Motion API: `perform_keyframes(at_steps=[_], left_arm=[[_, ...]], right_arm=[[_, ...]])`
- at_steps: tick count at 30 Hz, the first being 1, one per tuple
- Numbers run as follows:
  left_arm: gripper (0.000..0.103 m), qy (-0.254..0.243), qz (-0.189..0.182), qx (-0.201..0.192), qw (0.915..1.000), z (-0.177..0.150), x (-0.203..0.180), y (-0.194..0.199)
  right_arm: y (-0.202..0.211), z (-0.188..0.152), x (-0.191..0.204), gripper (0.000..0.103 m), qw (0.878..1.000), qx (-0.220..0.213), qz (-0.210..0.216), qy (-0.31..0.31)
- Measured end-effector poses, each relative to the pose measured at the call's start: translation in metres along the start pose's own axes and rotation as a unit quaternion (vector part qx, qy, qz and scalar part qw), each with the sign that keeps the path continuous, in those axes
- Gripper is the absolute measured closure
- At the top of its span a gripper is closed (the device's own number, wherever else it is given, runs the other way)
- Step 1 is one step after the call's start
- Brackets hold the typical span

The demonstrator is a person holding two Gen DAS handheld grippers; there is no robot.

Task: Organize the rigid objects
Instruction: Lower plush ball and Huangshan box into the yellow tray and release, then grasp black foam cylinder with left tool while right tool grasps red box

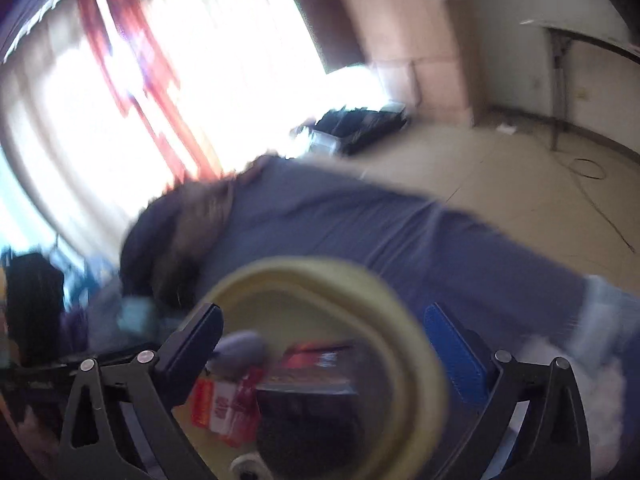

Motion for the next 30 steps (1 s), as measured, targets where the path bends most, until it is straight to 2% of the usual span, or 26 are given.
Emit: perform_keyframes(at_steps=[2, 4, 6, 7, 9, 11, 14, 15, 16, 18, 20, 22, 24, 27, 30], left_arm=[[0.000, -0.025, -0.041, 0.001, 0.9988, -0.003, -0.028, 0.002], [0.000, -0.057, -0.094, 0.017, 0.9938, -0.012, -0.061, -0.008], [0.000, -0.090, -0.119, 0.057, 0.9871, -0.027, -0.098, -0.029], [0.000, -0.105, -0.127, 0.072, 0.9837, -0.035, -0.114, -0.038], [0.000, -0.141, -0.147, 0.094, 0.9745, -0.055, -0.153, -0.052], [0.000, -0.175, -0.153, 0.107, 0.9666, -0.073, -0.185, -0.062], [0.000, -0.226, -0.176, 0.121, 0.9505, -0.105, -0.225, -0.065], [0.000, -0.248, -0.171, 0.120, 0.9461, -0.115, -0.236, -0.067], [0.000, -0.261, -0.160, 0.120, 0.9445, -0.120, -0.240, -0.071], [0.000, -0.280, -0.132, 0.132, 0.9416, -0.133, -0.246, -0.084], [0.000, -0.282, -0.126, 0.147, 0.9397, -0.140, -0.244, -0.093], [0.000, -0.287, -0.126, 0.157, 0.9365, -0.147, -0.244, -0.101], [0.000, -0.295, -0.117, 0.161, 0.9346, -0.154, -0.241, -0.105], [0.000, -0.305, -0.110, 0.163, 0.9319, -0.164, -0.243, -0.109], [0.000, -0.307, -0.106, 0.169, 0.9305, -0.169, -0.245, -0.114]], right_arm=[[0.050, 0.002, -0.020, 0.000, 0.998, -0.044, -0.029, -0.017], [0.111, -0.004, -0.046, 0.000, 0.992, -0.081, -0.093, -0.014], [0.171, -0.016, -0.074, 0.000, 0.979, -0.110, -0.169, -0.011], [0.208, -0.030, -0.094, 0.000, 0.967, -0.120, -0.225, -0.015], [0.254, -0.056, -0.125, 0.000, 0.947, -0.121, -0.296, -0.033], [0.278, -0.083, -0.148, 0.000, 0.939, -0.104, -0.322, -0.059], [0.289, -0.125, -0.173, 0.000, 0.930, -0.099, -0.336, -0.107], [0.286, -0.129, -0.175, 0.000, 0.930, -0.104, -0.333, -0.112], [0.283, -0.135, -0.178, 0.000, 0.930, -0.120, -0.328, -0.115], [0.271, -0.139, -0.180, 0.000, 0.931, -0.114, -0.330, -0.106], [0.258, -0.141, -0.180, 0.000, 0.936, -0.086, -0.334, -0.062], [0.249, -0.136, -0.176, 0.000, 0.931, -0.094, -0.350, -0.036], [0.240, -0.140, -0.178, 0.000, 0.930, -0.093, -0.355, -0.036], [0.229, -0.148, -0.181, 0.000, 0.936, -0.084, -0.340, -0.039], [0.221, -0.148, -0.180, 0.000, 0.933, -0.083, -0.350, -0.021]])
Point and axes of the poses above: each gripper's, at about its wrist camera, not at the fingertips, and y roughly against the way its jaws point, x to its left, z to its top, the point moved 4 cm from there along -y, roughly the way its jaws point, and after that the axes turned 6 degrees about -x, right-handed, at the moved point
